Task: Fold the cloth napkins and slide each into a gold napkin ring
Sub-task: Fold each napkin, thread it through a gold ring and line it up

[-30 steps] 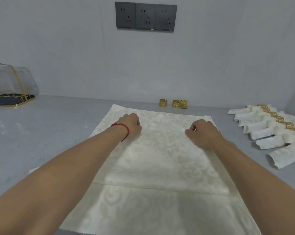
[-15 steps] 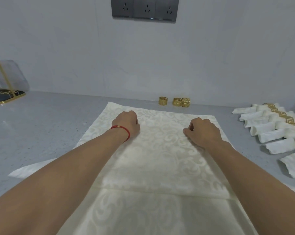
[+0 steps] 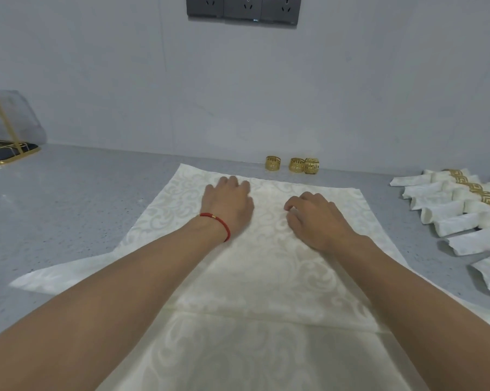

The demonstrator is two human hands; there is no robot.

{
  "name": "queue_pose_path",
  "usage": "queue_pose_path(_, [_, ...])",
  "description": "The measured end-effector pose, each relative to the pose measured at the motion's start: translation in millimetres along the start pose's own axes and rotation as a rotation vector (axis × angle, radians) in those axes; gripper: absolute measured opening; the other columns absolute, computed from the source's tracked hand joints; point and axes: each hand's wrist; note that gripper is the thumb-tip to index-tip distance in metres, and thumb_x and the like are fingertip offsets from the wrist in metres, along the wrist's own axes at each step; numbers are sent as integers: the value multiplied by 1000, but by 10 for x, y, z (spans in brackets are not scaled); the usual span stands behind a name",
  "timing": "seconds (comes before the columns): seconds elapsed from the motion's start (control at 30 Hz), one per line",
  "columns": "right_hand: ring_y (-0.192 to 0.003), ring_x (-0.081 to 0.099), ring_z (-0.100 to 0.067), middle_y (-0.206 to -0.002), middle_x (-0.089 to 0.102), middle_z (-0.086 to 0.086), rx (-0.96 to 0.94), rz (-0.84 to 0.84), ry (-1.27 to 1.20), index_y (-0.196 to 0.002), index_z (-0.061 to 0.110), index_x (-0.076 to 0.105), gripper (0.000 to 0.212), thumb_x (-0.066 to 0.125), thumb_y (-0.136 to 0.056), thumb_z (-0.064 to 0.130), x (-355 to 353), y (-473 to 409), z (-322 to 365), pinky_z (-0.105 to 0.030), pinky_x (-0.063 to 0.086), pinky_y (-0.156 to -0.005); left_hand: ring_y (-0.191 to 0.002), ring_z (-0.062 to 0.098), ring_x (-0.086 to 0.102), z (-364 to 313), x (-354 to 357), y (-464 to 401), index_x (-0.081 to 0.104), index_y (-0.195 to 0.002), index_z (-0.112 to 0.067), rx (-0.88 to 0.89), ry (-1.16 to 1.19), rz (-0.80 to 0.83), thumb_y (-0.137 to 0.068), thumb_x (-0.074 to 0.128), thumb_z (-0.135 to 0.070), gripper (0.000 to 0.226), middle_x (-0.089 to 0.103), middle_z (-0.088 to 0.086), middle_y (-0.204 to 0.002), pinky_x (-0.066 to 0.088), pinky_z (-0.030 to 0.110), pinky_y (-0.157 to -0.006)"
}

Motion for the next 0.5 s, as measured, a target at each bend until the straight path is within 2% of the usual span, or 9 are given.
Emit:
queue_pose_path(0.1, [-105,53,-25,-112,58,1,-10,32,81,-120,28,59,26,41,-102,32,-43,-72,25,-41,40,-86,-120,21,46,-92,146,39,54,-125,-24,202,126,76,-100,32,-35,34,53,-3,-121,37,40,-93])
queue_pose_path(0.17, [-101,56,-24,-105,60,3,-3,35,68,-111,28,63,23,44,-100,30,-85,-167,33,-41,44,-87,-119,17,44,-63,257,44,50,-128,-28,212,146,171,-100,27,-36,36,50,-7,-116,35,40,-98])
queue_pose_path(0.27, [-94,61,-24,-100,65,1,36,-36,-60,-100,22,69,19,50,-96,23,-50,-392,15,-42,52,-85,-125,14,38,-35,346,55,42,-139,-31,178,171,194,-100,23,-38,43,47,-8,-132,30,43,-108])
queue_pose_path(0.37, [-101,62,-26,-107,67,-2,93,-59,-172,-110,17,68,19,56,-96,20,63,-671,-5,-43,53,-87,-134,14,33,-44,363,56,38,-143,-32,173,183,185,-100,23,-39,46,41,-7,-146,25,45,-114])
queue_pose_path(0.5, [-111,59,-30,-122,58,-8,177,-16,-177,-123,12,64,30,57,-99,29,240,-960,43,-42,50,-92,-141,13,28,-44,363,68,36,-146,-32,165,202,189,-101,25,-39,47,34,-6,-155,20,45,-118])
Point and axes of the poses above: each hand's wrist, its own y-axis away from the middle knuckle, its own x-axis out of the palm, z = x × y
